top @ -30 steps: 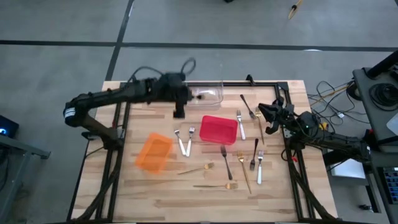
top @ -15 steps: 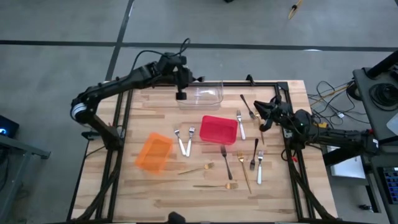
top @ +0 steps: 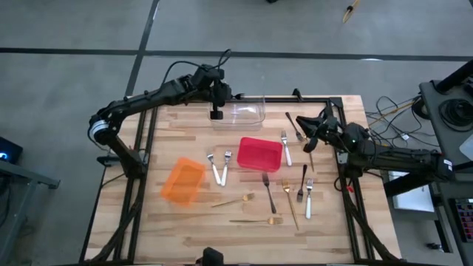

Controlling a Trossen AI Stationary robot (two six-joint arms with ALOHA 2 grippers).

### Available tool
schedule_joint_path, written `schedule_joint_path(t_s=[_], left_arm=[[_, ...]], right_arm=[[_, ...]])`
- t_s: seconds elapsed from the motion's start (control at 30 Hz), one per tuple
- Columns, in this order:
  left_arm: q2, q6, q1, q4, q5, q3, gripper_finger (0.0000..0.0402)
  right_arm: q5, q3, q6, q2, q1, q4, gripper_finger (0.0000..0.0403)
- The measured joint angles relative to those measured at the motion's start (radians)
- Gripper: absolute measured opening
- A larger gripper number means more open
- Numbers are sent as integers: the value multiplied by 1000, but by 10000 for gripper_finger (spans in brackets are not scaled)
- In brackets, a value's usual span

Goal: Sort silverware by color (type)
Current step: Put the black fork into the transparent bin

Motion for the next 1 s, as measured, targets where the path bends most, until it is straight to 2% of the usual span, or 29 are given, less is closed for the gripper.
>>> schedule_joint_path(t_s=[0.23, 0.47, 0.63, 0.83, 1.0], left_arm=[[21, 68, 9, 35, -2, 1, 0], [113, 121, 14, 35, -2, 69, 0], [239, 118, 20, -70, -2, 237, 0], [404, 40, 40, -334, 0, 483, 0], [523, -39, 61, -530, -1, 653, 0]], right_arm=[[60, 119, 11, 48, 0, -225, 38], [60, 187, 16, 124, 0, -262, 38], [59, 245, -41, 156, 0, -260, 38], [60, 264, -179, 158, 0, -272, 38], [79, 264, -224, 154, 0, -301, 38]])
